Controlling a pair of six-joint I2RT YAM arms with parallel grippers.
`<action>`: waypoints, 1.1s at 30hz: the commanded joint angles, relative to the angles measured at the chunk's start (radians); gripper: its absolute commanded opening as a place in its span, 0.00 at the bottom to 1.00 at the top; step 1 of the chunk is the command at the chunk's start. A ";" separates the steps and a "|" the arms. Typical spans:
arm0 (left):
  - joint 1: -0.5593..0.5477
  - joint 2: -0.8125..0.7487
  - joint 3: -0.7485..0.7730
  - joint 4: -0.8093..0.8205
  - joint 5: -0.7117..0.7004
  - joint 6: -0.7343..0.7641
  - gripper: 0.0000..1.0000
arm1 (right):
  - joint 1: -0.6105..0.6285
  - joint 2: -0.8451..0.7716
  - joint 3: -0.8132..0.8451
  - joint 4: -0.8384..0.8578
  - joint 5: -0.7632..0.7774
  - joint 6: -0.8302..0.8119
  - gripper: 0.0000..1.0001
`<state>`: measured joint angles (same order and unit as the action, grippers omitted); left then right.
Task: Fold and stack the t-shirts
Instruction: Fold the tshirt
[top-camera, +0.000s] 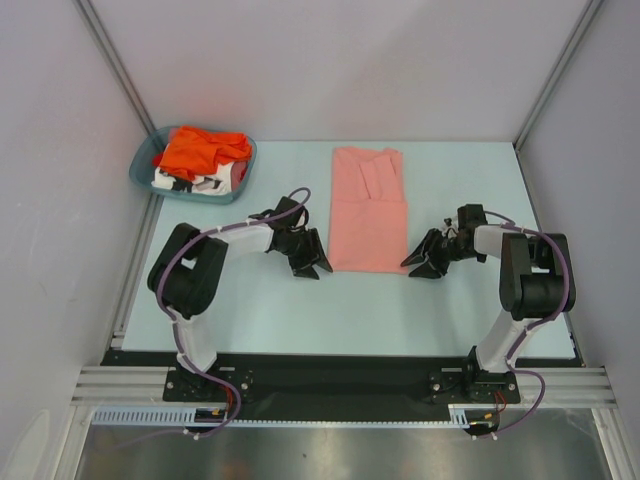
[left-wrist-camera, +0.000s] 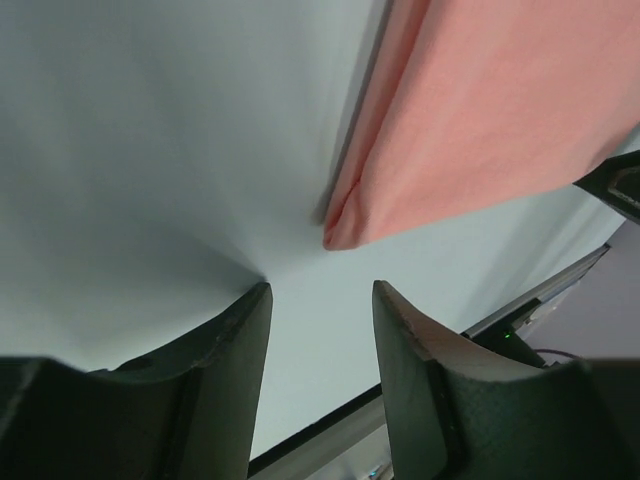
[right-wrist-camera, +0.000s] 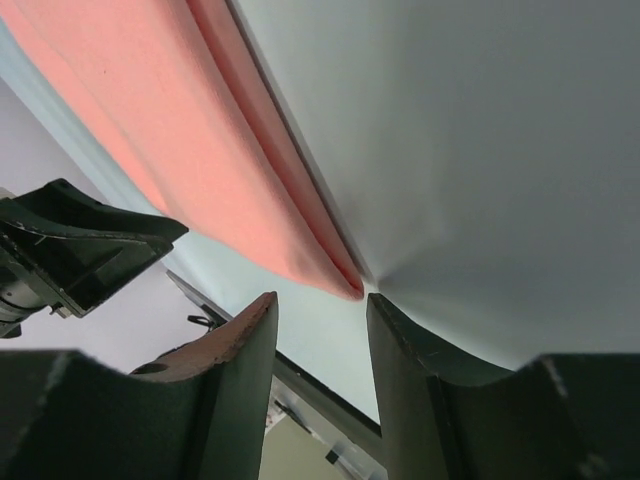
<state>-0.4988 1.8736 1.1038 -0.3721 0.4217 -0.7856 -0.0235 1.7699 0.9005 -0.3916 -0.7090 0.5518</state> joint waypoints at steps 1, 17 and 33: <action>0.000 0.038 0.007 -0.002 -0.053 -0.092 0.51 | -0.003 0.008 -0.017 0.065 -0.017 0.050 0.46; 0.032 0.128 -0.047 0.033 -0.067 -0.284 0.43 | -0.003 -0.013 -0.049 0.063 0.003 0.034 0.45; 0.062 0.182 -0.010 0.038 -0.101 -0.264 0.30 | -0.003 0.008 -0.075 0.103 0.025 0.076 0.55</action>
<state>-0.4511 1.9751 1.1145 -0.2794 0.5301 -1.0843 -0.0257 1.7741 0.8478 -0.3000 -0.7540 0.6373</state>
